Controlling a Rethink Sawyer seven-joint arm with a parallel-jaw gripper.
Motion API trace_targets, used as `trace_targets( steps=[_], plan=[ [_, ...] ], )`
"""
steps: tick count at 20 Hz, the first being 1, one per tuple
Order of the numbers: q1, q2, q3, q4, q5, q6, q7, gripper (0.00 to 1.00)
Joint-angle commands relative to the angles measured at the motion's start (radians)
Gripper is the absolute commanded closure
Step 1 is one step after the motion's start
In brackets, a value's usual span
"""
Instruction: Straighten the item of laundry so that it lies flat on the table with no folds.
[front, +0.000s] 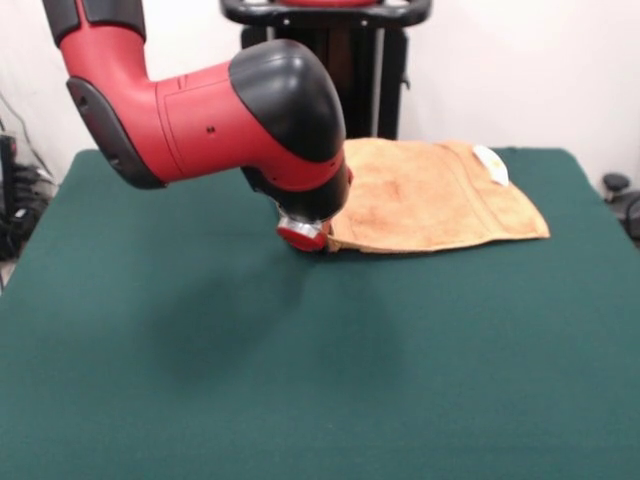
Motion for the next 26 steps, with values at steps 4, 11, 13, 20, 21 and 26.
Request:
trace_targets(
  steps=[4,11,13,20,21,26],
  plan=[
    [-0.038,0.057,-0.004,-0.017,-0.063,-0.026,-0.172,1.00],
    [-0.109,0.056,0.046,-0.001,-0.061,-0.132,-0.185,1.00],
    [-0.120,0.064,0.056,-0.017,-0.059,-0.136,-0.195,1.00],
    [-0.108,0.105,0.059,-0.125,-0.063,-0.052,-0.242,1.00],
    [-0.105,0.111,0.059,-0.137,-0.061,-0.047,-0.245,1.00],
    [-0.098,0.156,0.069,-0.214,-0.060,-0.030,-0.272,1.00]
  ],
)
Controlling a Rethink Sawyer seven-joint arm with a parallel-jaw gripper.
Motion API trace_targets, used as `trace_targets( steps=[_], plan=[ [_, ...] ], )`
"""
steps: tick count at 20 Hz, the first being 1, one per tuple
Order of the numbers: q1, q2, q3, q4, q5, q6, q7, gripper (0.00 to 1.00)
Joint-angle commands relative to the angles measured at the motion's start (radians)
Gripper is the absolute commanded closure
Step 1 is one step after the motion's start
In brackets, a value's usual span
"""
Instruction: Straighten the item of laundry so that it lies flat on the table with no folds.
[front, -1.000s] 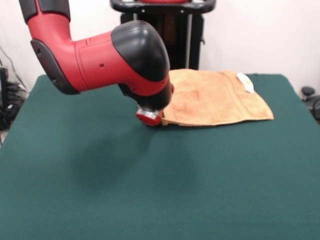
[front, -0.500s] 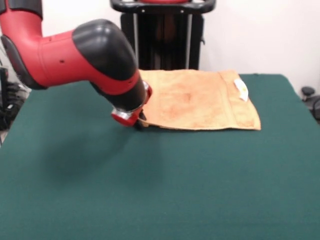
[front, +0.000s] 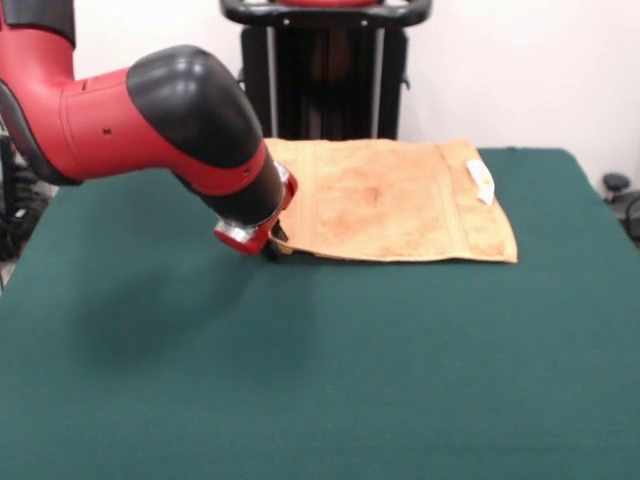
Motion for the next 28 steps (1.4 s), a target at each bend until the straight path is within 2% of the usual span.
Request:
trace_targets(
  steps=[1,11,19,28],
  plan=[
    [0.033,0.130,0.053,-0.192,-0.074,-0.048,-0.278,1.00],
    [0.023,0.213,0.098,-0.304,-0.113,-0.036,-0.353,1.00],
    [0.000,0.212,0.133,-0.325,-0.122,0.020,-0.399,1.00],
    [-0.004,0.248,0.172,-0.429,-0.115,0.078,-0.473,1.00]
  ],
)
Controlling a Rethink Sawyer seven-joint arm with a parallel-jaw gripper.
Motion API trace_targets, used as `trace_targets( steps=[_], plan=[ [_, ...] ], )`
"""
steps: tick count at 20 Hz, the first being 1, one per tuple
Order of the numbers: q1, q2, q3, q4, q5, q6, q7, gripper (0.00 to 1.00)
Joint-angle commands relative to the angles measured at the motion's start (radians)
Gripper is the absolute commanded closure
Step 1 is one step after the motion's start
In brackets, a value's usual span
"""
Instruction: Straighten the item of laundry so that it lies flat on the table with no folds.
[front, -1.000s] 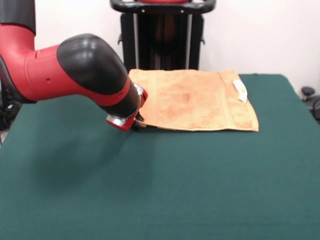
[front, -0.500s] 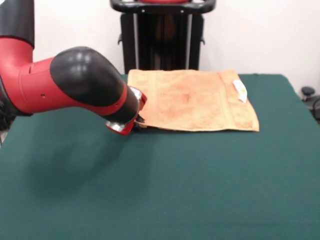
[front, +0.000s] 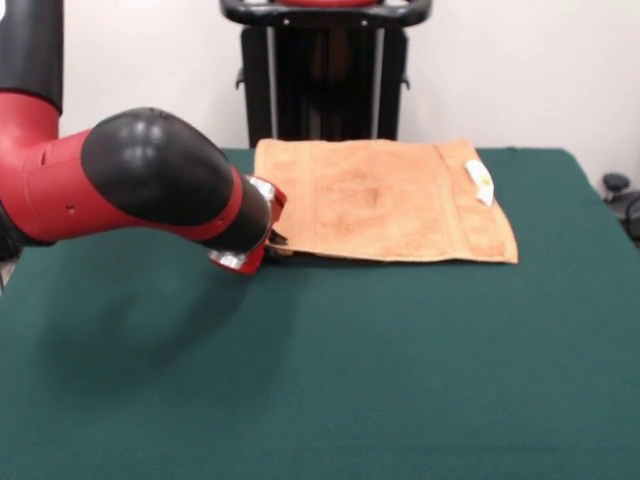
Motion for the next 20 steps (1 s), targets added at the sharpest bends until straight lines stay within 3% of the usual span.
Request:
trace_targets(
  steps=[1,20],
  plan=[
    [0.024,0.104,0.084,-0.230,-0.115,-0.229,-0.390,1.00],
    [0.030,0.145,0.137,-0.359,-0.112,-0.170,-0.457,1.00]
  ],
)
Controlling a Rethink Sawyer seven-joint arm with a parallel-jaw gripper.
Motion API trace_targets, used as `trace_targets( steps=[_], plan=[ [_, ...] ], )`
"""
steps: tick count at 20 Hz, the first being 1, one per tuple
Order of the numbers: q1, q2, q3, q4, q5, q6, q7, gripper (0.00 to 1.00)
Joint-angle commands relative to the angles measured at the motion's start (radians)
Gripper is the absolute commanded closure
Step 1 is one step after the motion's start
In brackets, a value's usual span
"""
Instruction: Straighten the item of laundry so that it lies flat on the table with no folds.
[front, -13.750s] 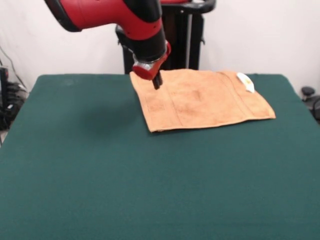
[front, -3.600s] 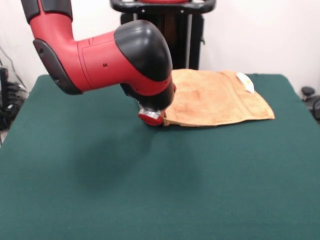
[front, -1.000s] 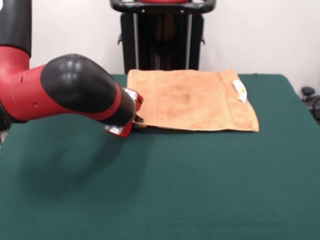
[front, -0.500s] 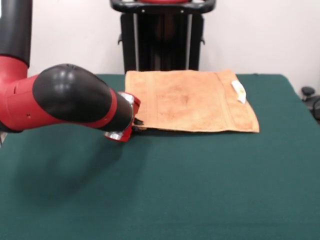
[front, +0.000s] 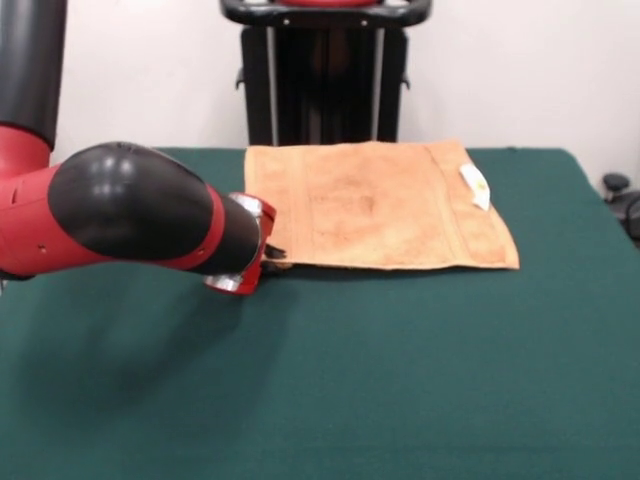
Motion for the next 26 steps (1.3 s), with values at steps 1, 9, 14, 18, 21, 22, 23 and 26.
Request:
trace_targets(
  steps=[1,9,14,18,21,22,23,26],
  plan=[
    [0.030,0.065,0.071,-0.214,-0.109,-0.306,-0.332,1.00],
    [0.029,0.078,0.084,-0.248,-0.115,-0.289,-0.364,1.00],
    [0.034,0.089,0.088,-0.279,-0.118,-0.271,-0.384,1.00],
    [0.034,0.094,0.073,-0.263,-0.127,-0.276,-0.370,1.00],
    [0.032,0.100,0.062,-0.241,-0.143,-0.312,-0.358,1.00],
    [0.033,0.107,0.060,-0.244,-0.150,-0.319,-0.363,1.00],
    [0.034,0.110,0.060,-0.246,-0.151,-0.322,-0.365,1.00],
    [0.033,0.118,0.058,-0.251,-0.161,-0.328,-0.381,1.00]
  ],
)
